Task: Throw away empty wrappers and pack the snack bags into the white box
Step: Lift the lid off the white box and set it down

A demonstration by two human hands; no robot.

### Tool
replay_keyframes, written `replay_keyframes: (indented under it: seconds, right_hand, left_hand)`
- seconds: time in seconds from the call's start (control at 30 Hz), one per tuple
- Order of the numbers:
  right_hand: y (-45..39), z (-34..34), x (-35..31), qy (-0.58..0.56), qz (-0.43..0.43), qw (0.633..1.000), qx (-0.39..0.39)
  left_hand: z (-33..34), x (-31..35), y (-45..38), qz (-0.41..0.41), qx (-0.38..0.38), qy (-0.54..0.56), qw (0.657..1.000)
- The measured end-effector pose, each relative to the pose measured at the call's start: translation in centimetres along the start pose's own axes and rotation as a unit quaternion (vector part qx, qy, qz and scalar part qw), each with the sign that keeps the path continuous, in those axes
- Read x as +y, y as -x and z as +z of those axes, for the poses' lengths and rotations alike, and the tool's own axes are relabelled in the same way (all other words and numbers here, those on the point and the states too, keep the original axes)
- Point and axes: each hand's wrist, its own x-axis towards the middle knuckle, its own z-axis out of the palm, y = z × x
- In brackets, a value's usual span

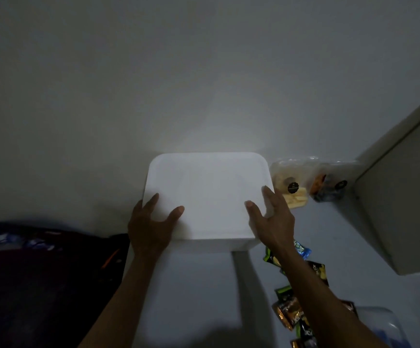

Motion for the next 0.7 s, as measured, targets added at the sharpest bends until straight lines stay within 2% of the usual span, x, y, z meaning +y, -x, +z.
replay_keyframes:
  seconds: [0.23, 0.43, 0.57, 0.7]
  right_hand:
    - [1.4, -2.1, -1.1, -0.021, -0.01, 0.999, 0.027]
    - [1.2, -2.5, -2.2, -0.029, -0.024, 0.999, 0.017]
    - [4.7, -4.1, -3.4, -0.01, -0.041, 0.999, 0.025]
    - [10.1, -5.4, -4.1, 0.005, -0.052, 0.998, 0.038]
  left_hand:
    - [-1.2, 1.4, 1.3, 0.019, 0.015, 0.026, 0.999]
    - [-1.9, 1.4, 1.3, 0.017, 0.026, 0.034, 0.999]
    - [-4.9, 1.2, 4.5, 0.044, 0.03, 0.08, 0.995]
    - [-8.3, -0.2, 8.4, 0.036, 0.018, 0.135, 0.99]
